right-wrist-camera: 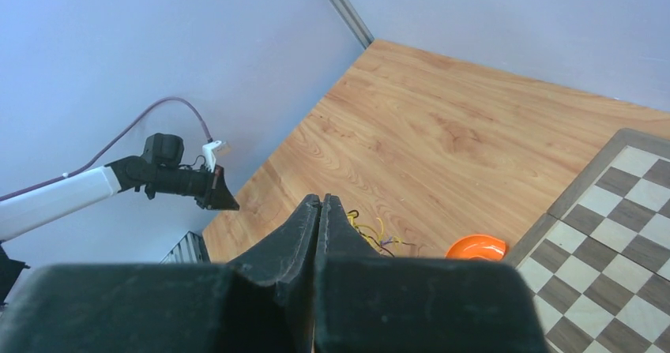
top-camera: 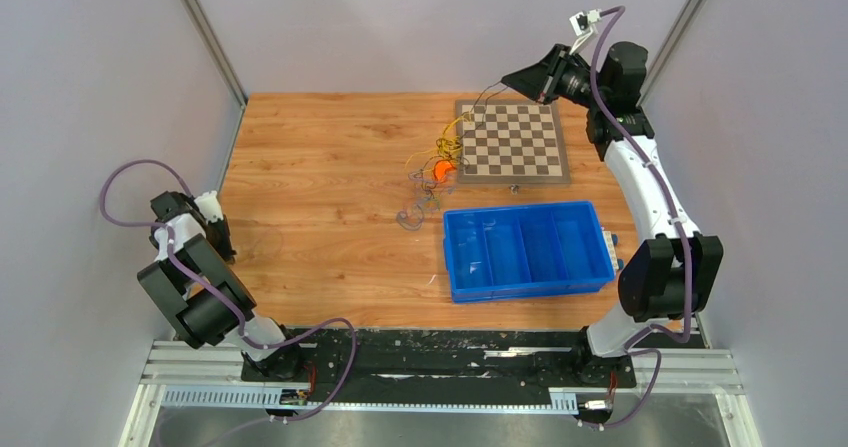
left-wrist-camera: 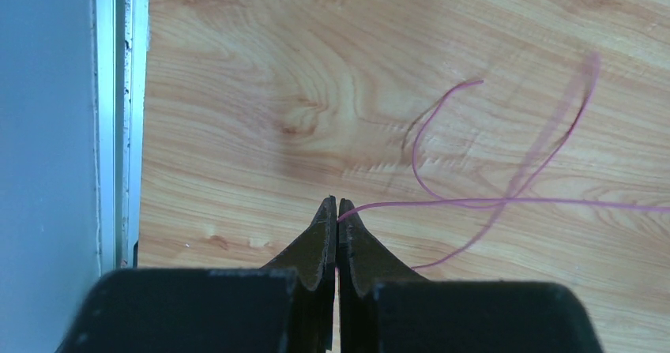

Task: Untangle the cables

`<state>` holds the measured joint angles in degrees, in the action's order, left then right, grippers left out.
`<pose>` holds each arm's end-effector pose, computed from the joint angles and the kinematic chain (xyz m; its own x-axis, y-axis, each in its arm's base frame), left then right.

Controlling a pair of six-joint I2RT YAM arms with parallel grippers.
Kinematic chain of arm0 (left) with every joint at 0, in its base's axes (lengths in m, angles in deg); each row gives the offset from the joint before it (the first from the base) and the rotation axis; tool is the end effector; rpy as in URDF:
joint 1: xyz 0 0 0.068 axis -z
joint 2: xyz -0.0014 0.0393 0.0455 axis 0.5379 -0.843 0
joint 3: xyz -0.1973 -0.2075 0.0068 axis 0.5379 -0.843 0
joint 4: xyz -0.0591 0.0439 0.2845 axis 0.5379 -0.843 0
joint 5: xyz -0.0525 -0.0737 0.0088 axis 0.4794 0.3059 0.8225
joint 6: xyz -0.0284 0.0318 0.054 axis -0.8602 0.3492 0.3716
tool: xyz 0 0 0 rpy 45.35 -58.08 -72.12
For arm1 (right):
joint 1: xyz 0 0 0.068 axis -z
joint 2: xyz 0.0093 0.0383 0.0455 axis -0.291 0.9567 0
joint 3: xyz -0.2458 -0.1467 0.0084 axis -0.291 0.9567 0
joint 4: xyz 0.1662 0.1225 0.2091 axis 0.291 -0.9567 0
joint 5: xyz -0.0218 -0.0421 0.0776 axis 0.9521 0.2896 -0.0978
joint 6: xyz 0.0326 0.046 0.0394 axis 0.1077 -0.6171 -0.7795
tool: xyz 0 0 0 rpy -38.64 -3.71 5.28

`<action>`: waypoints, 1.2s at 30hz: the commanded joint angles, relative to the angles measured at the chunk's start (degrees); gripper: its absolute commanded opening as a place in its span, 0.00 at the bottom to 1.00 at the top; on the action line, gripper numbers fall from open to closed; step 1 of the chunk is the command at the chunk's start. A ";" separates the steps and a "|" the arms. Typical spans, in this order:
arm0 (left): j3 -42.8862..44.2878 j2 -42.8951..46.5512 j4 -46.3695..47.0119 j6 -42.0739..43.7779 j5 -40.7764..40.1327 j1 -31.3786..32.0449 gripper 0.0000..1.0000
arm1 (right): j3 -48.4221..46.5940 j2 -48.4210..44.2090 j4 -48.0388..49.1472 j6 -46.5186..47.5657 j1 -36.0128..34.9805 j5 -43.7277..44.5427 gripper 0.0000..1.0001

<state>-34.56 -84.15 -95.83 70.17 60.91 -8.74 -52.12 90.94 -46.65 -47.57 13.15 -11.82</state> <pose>0.2375 0.1934 0.1569 -0.8548 -0.3341 -0.3970 -0.3364 0.9394 -0.0661 0.4216 0.0706 0.4300 -0.4526 0.3161 -0.8338 -0.6711 0.4950 0.5519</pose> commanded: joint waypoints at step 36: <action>7.72 18.44 -14.77 10.82 28.95 -2.05 0.00 | -2.25 -1.85 2.73 -2.23 -12.89 -4.87 0.00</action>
<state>-34.15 -70.43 -100.60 81.80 70.81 -13.00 -50.68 89.41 -46.74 -49.93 4.01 -15.29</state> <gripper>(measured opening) 0.008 0.003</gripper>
